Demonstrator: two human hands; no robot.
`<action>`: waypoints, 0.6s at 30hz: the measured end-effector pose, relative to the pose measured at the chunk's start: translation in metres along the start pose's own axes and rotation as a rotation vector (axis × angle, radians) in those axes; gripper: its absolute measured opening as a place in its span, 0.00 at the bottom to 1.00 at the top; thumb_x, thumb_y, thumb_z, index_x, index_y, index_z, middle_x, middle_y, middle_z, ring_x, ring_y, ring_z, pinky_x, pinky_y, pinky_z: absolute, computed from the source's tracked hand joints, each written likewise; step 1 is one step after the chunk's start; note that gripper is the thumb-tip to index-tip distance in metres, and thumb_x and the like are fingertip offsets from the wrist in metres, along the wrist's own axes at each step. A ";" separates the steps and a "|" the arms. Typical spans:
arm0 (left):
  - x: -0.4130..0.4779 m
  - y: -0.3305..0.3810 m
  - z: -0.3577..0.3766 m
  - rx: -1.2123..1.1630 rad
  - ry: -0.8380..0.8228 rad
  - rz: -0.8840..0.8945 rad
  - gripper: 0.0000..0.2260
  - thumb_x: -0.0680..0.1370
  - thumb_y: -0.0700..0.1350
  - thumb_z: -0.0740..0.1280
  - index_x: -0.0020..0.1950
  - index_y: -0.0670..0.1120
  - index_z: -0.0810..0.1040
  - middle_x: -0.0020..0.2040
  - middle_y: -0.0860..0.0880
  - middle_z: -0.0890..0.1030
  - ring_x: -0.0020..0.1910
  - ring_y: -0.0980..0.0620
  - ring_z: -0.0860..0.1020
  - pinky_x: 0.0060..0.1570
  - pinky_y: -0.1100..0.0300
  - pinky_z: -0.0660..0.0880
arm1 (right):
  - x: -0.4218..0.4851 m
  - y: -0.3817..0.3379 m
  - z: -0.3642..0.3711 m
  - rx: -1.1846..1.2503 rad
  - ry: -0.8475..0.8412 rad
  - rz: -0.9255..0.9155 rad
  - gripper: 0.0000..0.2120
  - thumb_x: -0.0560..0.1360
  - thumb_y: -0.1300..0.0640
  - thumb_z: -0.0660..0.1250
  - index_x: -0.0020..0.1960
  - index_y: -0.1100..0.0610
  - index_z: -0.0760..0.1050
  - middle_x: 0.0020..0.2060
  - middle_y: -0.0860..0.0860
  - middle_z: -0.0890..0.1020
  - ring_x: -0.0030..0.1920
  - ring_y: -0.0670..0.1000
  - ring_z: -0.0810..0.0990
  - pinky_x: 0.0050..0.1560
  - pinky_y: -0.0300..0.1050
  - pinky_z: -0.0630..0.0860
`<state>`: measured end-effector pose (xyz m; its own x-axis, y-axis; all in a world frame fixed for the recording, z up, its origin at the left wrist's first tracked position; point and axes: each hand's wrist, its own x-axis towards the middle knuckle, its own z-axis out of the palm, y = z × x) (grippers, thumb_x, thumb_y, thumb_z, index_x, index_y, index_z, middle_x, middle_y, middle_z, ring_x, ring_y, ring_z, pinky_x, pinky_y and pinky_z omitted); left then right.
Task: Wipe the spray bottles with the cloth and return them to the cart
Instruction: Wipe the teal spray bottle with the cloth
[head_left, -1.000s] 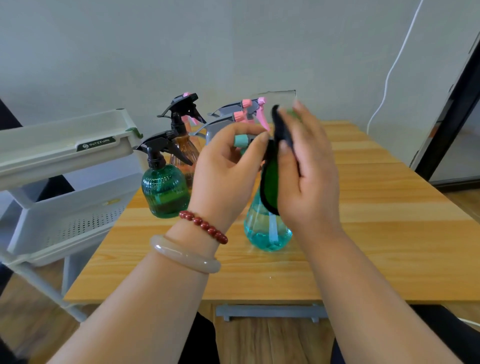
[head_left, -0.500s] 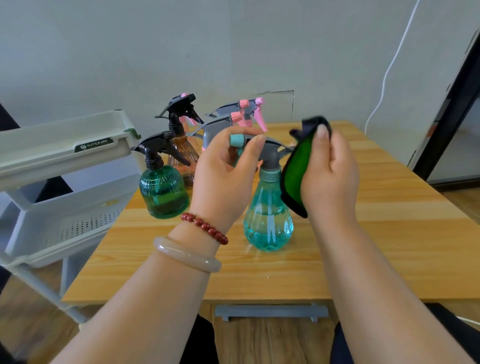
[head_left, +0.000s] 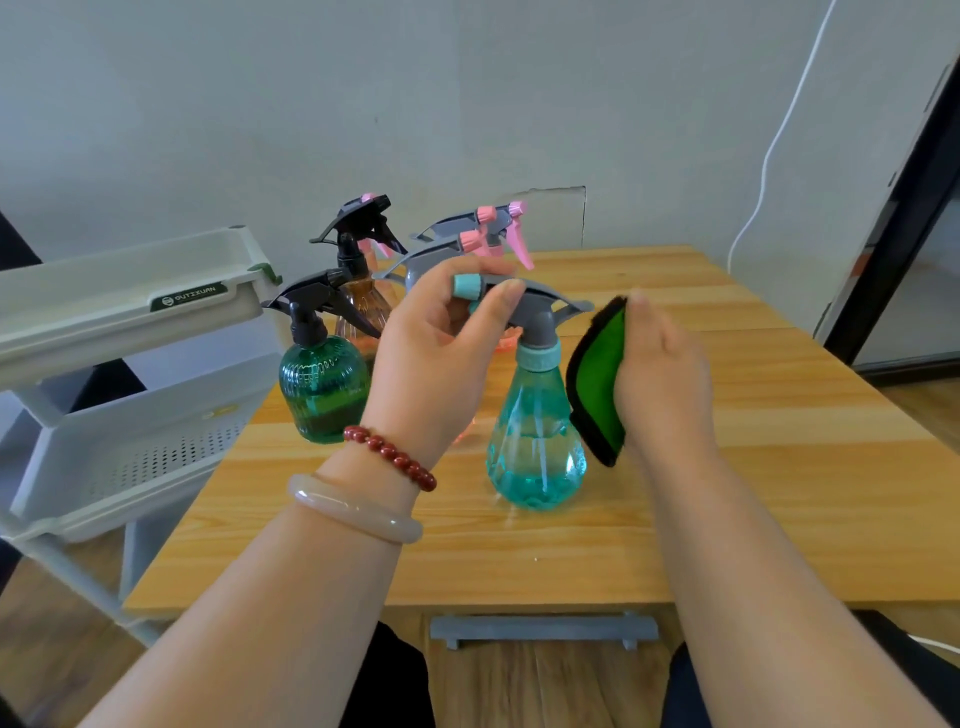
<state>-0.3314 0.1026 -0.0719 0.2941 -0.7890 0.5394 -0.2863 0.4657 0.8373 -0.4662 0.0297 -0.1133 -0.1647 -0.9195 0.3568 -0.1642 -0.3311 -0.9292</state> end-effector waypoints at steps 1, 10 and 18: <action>0.000 0.001 0.000 -0.016 -0.015 -0.005 0.07 0.79 0.41 0.67 0.52 0.53 0.76 0.40 0.56 0.84 0.43 0.59 0.83 0.46 0.64 0.79 | 0.000 -0.006 0.000 0.032 0.039 -0.070 0.22 0.82 0.42 0.53 0.38 0.56 0.72 0.32 0.49 0.74 0.35 0.52 0.70 0.39 0.49 0.67; -0.010 -0.008 0.005 0.411 0.395 0.163 0.16 0.72 0.51 0.76 0.51 0.52 0.70 0.48 0.57 0.69 0.42 0.59 0.72 0.45 0.70 0.71 | -0.020 -0.027 0.004 0.150 -0.048 -0.287 0.20 0.81 0.51 0.58 0.31 0.54 0.63 0.25 0.44 0.63 0.28 0.43 0.61 0.29 0.42 0.58; -0.032 -0.014 0.016 0.332 0.158 0.270 0.21 0.79 0.55 0.62 0.67 0.45 0.76 0.58 0.54 0.78 0.60 0.59 0.77 0.58 0.66 0.74 | -0.021 -0.026 -0.001 0.308 -0.103 -0.305 0.20 0.80 0.53 0.59 0.37 0.68 0.72 0.27 0.57 0.70 0.30 0.52 0.67 0.31 0.48 0.63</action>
<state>-0.3515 0.1148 -0.1018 0.2968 -0.5746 0.7627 -0.6409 0.4722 0.6052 -0.4592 0.0572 -0.0969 -0.0534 -0.7809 0.6223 0.1096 -0.6240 -0.7737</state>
